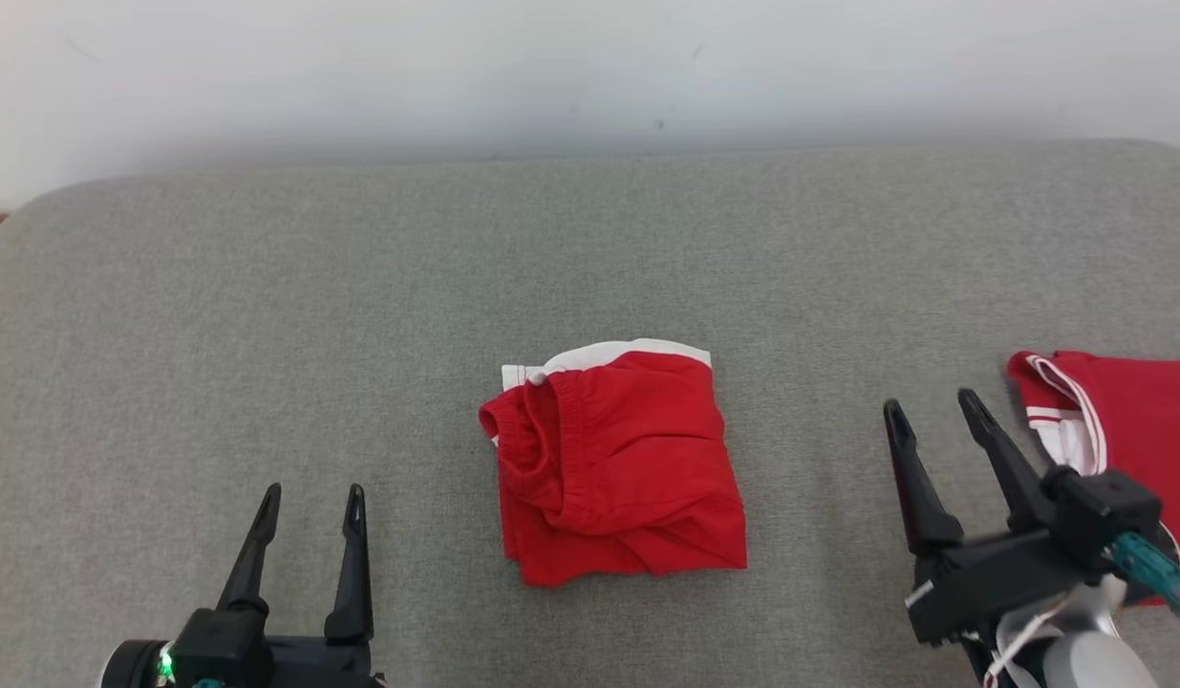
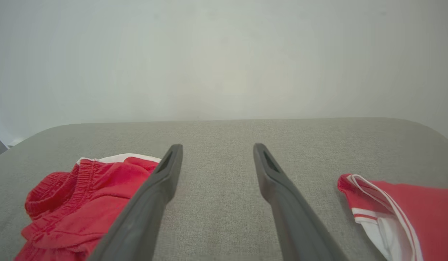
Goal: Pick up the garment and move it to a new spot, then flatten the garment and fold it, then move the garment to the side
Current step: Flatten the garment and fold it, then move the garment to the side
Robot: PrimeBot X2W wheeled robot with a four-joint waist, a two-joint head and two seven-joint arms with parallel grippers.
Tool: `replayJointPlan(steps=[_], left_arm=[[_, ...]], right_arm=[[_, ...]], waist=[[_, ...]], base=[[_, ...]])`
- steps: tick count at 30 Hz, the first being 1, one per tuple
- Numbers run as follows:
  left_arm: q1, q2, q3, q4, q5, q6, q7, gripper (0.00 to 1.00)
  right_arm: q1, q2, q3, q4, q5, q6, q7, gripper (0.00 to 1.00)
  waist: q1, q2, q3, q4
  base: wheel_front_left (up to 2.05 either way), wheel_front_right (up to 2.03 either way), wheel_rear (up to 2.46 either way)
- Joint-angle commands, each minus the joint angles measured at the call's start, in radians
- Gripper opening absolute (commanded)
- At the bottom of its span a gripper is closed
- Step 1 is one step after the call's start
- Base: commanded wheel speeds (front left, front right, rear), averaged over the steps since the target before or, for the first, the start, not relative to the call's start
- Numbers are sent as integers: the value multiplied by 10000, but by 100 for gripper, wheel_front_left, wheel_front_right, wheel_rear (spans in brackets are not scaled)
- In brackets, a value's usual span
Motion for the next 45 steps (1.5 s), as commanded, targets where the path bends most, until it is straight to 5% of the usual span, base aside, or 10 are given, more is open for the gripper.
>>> replayJointPlan(steps=[1, 27, 45], left_arm=[[166, 103, 28, -2, 99, 65, 42, 100], [455, 444, -127, -258, 16, 191, 581, 100], [-309, -67, -670, 53, -183, 229, 147, 100]], right_arm=[[299, -34, -124, -155, -151, 3, 79, 100], [2101, 180, -217, -1425, -579, 3, 768, 100], [83, -302, 1082, 803, 464, 3, 1069, 100]], waist=[[1, 0, -163, -150], [1, 0, -574, -447], [1, 0, 827, 1274]], base=[[0, 0, 0], [0, 0, 0], [0, 0, 0]])
